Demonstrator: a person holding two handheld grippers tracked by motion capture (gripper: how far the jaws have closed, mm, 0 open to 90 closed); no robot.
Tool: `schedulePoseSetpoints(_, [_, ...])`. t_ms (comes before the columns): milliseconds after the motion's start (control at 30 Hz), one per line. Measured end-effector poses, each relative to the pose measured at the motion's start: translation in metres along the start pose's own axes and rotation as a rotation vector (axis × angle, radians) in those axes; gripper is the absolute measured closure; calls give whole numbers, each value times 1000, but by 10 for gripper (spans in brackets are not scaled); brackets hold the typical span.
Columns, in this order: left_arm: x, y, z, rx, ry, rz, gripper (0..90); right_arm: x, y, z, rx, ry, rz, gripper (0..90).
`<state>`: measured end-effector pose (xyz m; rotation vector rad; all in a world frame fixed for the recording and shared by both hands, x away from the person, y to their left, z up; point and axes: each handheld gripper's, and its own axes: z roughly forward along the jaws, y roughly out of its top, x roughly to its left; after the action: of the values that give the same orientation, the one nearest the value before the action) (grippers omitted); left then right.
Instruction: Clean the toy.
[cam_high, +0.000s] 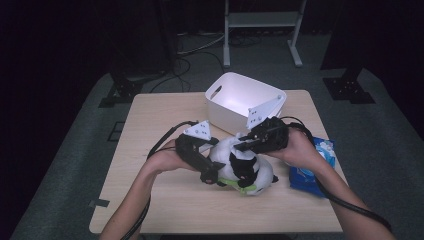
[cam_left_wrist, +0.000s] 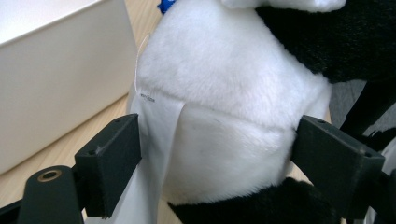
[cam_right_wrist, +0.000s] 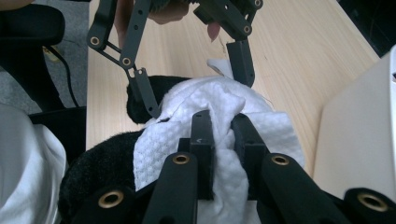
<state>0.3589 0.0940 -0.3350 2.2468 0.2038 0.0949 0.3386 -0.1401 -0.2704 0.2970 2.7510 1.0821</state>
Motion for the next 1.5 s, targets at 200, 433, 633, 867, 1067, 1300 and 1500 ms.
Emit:
schedulePoseSetpoints(200, [-1,5,4,-5,-8,2,221,3,11,7,11,-5,-33,802])
schedulePoseSetpoints(433, [1,3,2,-8,-8,-14,227,7,26,24,45,1,-68,799])
schedulePoseSetpoints(633, [2,1,1,-2,-11,-13,234,-1,12,6,-5,-27,-18,799])
schedulePoseSetpoints(867, [3,-2,-1,14,-6,-22,234,-8,-12,-8,-32,-50,37,799])
schedulePoseSetpoints(1067, [4,-8,-3,4,0,-44,233,-13,-37,-8,-41,-41,90,795])
schedulePoseSetpoints(1300, [-1,-12,-8,-43,3,14,172,-18,-36,6,-60,-3,109,796])
schedulePoseSetpoints(1500, [-7,-15,-9,-41,8,90,101,-18,-21,27,-39,16,87,796])
